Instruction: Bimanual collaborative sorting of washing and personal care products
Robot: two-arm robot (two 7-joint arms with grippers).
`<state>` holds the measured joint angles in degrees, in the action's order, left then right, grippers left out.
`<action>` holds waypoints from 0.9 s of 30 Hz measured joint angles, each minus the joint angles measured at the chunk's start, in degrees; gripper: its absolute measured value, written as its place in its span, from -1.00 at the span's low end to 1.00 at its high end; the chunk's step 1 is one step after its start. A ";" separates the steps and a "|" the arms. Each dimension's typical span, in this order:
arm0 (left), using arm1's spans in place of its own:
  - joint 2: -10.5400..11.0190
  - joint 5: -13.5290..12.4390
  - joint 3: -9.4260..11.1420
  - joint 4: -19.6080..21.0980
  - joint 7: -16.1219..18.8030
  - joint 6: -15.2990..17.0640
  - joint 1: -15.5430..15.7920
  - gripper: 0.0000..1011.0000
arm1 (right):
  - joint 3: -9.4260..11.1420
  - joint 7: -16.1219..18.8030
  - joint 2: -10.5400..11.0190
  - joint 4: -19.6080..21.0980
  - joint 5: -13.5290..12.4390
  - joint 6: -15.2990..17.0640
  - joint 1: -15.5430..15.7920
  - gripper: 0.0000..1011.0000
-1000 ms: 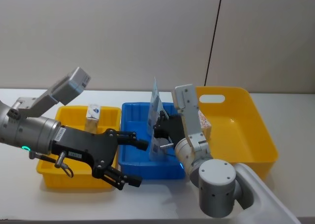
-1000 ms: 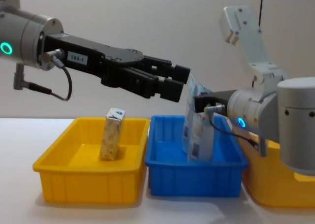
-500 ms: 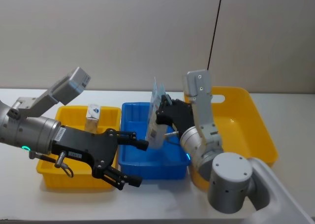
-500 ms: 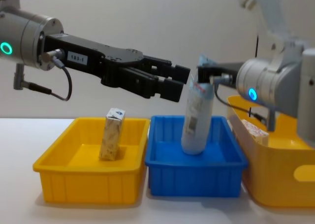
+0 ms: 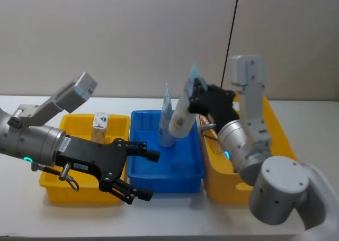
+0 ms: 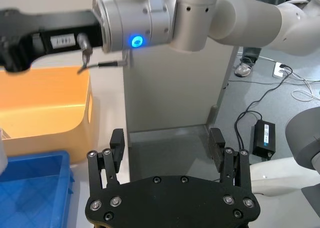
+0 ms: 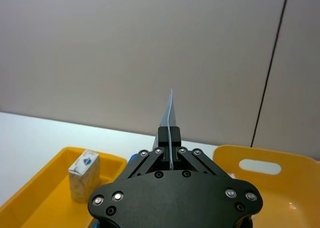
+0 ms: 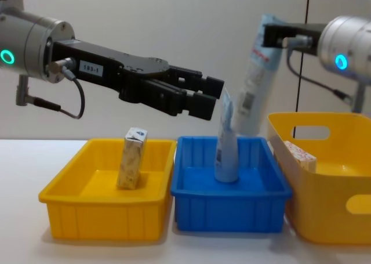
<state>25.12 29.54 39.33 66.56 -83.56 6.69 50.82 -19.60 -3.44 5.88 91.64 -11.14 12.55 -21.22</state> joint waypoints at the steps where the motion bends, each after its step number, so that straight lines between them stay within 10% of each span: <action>1: 0.00 0.00 0.00 0.00 0.00 0.00 0.00 0.98 | 0.28 0.00 0.14 0.36 -0.08 0.04 0.17 -1.00; 27: 0.00 0.00 0.00 0.00 0.00 0.00 0.00 0.98 | 7.43 -3.21 2.89 1.46 1.98 -1.31 3.11 -1.00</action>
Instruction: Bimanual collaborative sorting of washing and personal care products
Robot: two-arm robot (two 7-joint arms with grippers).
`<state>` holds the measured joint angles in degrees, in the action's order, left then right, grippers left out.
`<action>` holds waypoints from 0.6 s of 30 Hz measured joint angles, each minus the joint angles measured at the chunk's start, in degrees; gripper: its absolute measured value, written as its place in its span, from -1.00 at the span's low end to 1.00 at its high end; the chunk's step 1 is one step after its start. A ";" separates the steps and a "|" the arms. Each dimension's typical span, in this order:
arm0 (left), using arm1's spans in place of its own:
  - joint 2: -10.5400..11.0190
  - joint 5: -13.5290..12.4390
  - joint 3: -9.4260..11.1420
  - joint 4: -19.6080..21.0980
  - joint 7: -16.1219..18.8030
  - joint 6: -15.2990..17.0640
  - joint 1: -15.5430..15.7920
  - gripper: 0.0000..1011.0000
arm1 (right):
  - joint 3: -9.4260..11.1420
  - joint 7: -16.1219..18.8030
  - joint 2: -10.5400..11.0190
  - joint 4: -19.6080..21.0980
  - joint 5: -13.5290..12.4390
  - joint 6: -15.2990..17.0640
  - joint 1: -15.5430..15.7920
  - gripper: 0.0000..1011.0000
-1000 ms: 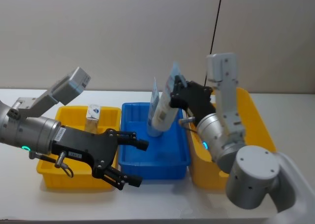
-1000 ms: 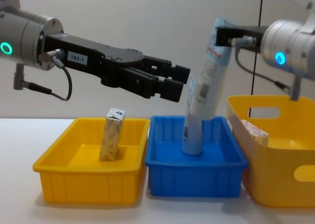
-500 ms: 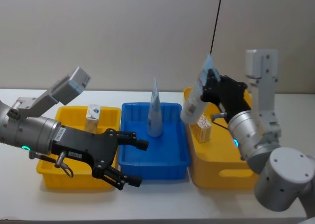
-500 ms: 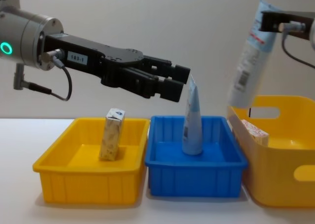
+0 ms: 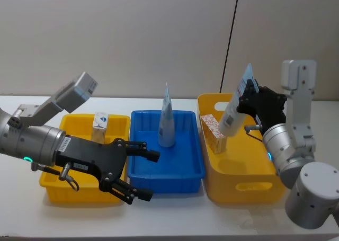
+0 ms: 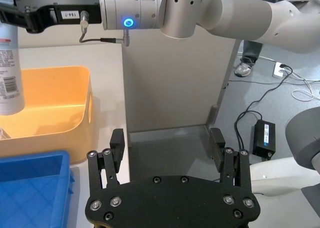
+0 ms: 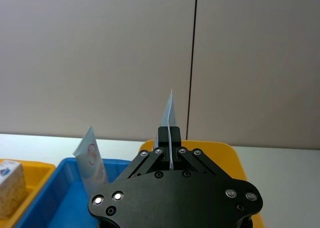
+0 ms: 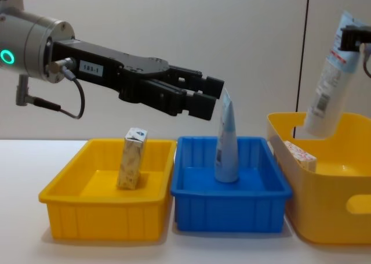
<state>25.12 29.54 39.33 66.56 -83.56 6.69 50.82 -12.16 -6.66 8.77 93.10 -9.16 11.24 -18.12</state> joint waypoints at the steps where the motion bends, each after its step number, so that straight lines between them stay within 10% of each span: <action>1: 0.00 0.00 0.00 0.00 0.00 0.00 0.00 0.98 | 0.06 -0.08 0.01 -0.33 0.14 0.00 -0.05 -1.00; 18: 0.00 0.00 0.00 0.00 0.00 0.00 0.00 0.98 | -0.26 -1.36 0.11 -5.11 3.69 1.12 -0.52 -1.00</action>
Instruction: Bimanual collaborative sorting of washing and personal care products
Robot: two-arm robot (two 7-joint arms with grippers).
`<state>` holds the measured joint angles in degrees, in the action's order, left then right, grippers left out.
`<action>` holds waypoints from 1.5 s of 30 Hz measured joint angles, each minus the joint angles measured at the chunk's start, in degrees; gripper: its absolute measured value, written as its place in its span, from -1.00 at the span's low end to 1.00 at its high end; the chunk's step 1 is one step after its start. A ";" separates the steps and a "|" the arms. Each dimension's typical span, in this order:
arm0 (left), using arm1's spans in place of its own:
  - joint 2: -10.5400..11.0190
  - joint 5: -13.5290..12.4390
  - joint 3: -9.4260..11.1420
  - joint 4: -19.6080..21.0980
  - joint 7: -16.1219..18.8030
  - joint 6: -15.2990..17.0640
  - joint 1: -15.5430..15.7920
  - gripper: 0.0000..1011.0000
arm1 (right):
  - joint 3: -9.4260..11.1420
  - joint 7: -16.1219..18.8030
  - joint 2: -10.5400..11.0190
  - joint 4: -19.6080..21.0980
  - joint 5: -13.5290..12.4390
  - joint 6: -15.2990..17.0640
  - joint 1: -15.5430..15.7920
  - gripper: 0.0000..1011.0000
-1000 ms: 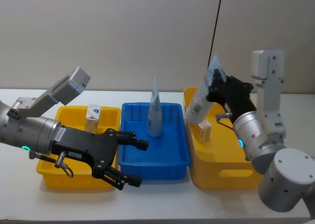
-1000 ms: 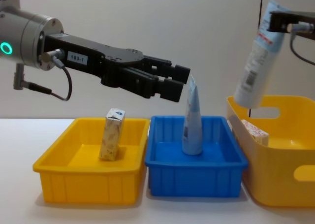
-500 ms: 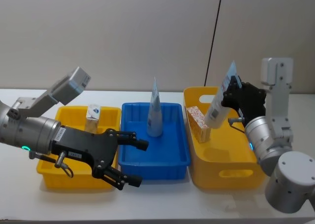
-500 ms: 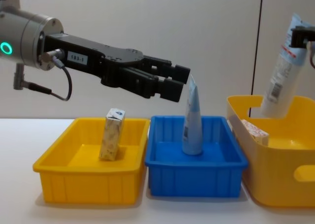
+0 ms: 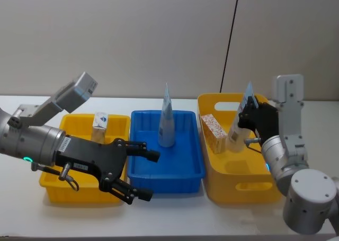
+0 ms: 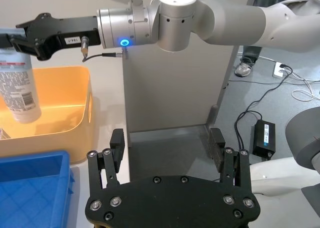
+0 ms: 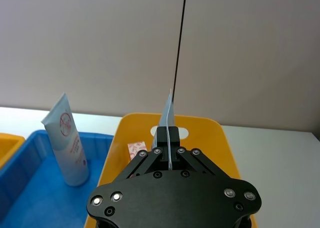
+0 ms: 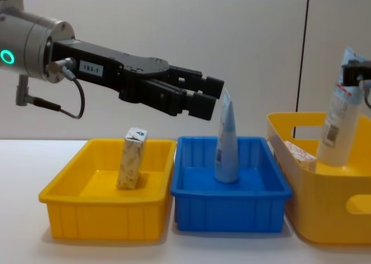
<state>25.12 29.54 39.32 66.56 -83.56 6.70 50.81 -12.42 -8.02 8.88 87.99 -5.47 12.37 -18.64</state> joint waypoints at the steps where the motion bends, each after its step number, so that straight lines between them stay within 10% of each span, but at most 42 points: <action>1: 0.00 -0.01 0.00 0.00 0.00 0.00 0.00 0.98 | -0.05 -0.05 0.00 -0.22 0.21 0.11 -0.04 -1.00; 7: 0.00 -0.01 0.00 0.00 0.00 0.00 0.00 0.98 | -0.47 -0.69 -0.13 -1.80 1.63 0.70 -0.51 -0.92; 23: 0.00 0.00 0.00 0.00 0.00 0.00 0.00 0.98 | 0.57 -1.41 -2.11 -3.12 1.91 0.78 -1.64 0.08; 39: 0.00 0.00 0.00 0.00 0.00 0.00 0.00 0.98 | 1.40 6.33 -0.86 2.76 -2.40 2.55 0.53 0.97; 45: 0.00 0.00 0.00 0.00 0.00 0.00 0.00 0.98 | 1.23 10.56 1.08 5.21 -3.68 3.42 2.24 0.98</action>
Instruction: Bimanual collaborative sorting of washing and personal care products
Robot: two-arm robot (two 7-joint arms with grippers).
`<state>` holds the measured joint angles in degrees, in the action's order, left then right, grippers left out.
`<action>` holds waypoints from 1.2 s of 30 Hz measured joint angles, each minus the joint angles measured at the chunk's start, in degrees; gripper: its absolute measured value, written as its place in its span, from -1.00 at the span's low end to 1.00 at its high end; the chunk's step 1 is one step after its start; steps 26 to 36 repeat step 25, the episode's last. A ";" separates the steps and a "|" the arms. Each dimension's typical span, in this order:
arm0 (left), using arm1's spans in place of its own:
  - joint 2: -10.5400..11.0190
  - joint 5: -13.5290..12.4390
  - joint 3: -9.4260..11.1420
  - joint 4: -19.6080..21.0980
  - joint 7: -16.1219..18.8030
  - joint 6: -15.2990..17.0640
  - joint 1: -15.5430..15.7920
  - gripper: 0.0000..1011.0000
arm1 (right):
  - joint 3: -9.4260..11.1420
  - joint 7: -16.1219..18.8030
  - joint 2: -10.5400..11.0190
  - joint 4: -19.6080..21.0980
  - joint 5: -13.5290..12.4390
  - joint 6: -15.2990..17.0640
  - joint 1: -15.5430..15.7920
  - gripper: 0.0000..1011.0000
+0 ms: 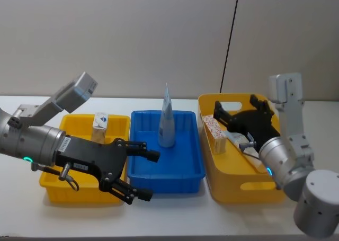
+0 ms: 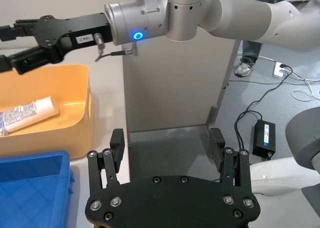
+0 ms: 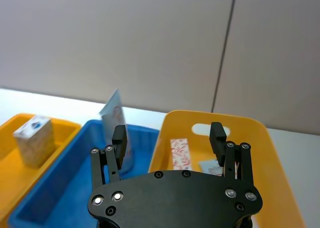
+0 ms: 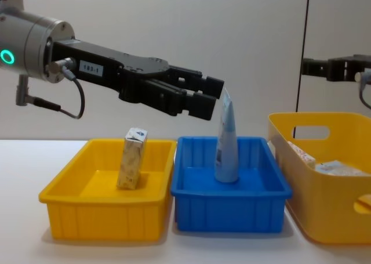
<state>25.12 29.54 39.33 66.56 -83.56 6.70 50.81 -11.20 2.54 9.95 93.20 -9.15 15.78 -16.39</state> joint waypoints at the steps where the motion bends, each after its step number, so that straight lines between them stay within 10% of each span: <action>1: 0.00 0.00 0.00 0.00 0.00 0.00 0.00 0.98 | -0.04 0.75 0.27 0.26 -0.18 0.12 0.21 0.98; 15: 0.00 0.00 0.00 0.00 0.00 0.00 0.00 0.98 | -1.25 9.86 5.43 2.56 -2.44 0.14 2.52 0.98; 36: 0.00 0.00 0.00 0.00 0.00 0.00 0.00 0.98 | -1.70 12.28 6.83 2.76 -3.05 -0.37 2.86 0.98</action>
